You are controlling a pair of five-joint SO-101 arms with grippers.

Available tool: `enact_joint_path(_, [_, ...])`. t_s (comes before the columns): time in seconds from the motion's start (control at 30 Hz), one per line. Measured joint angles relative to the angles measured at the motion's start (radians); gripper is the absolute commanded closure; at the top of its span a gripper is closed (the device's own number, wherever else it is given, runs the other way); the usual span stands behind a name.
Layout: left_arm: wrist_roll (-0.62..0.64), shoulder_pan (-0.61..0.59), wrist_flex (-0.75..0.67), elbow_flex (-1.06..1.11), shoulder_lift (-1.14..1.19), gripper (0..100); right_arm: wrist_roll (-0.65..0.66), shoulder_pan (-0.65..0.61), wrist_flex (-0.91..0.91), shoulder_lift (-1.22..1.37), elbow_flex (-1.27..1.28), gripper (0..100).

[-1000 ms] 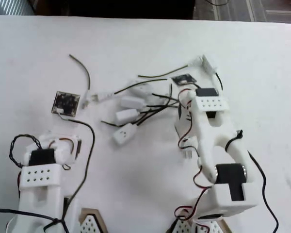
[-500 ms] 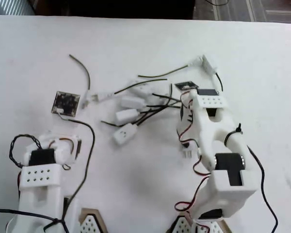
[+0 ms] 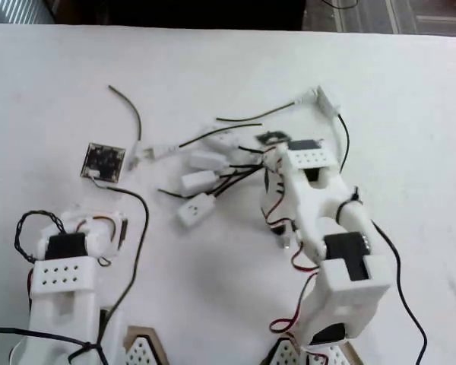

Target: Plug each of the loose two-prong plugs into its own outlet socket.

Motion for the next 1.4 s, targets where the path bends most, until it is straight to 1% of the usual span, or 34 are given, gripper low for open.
enact_joint_path(0.1, [0.0,0.0,0.0,0.0,0.0,92,-0.011,-0.011,0.0,0.0,0.0,90.4])
enact_joint_path(0.23, [0.0,0.0,0.0,0.0,0.0,92,-0.012,-0.012,0.0,0.0,0.0,98.3])
enact_joint_path(0.5, [0.0,0.0,0.0,0.0,0.0,92,-0.012,-0.009,0.0,0.002,0.002,98.1])
enact_joint_path(0.57, [0.0,0.0,0.0,0.0,0.0,92,0.015,-0.009,0.0,0.002,0.002,97.6])
enact_joint_path(0.73, [0.0,0.0,0.0,0.0,0.0,92,0.069,0.002,0.0,-0.009,0.006,89.2])
enact_joint_path(0.9, [0.0,0.0,0.0,0.0,0.0,92,0.077,-0.009,0.052,-0.012,0.003,92.2])
enact_joint_path(1.4, [0.0,0.0,0.0,0.0,0.0,92,0.078,-0.005,0.135,-0.074,0.006,92.1])
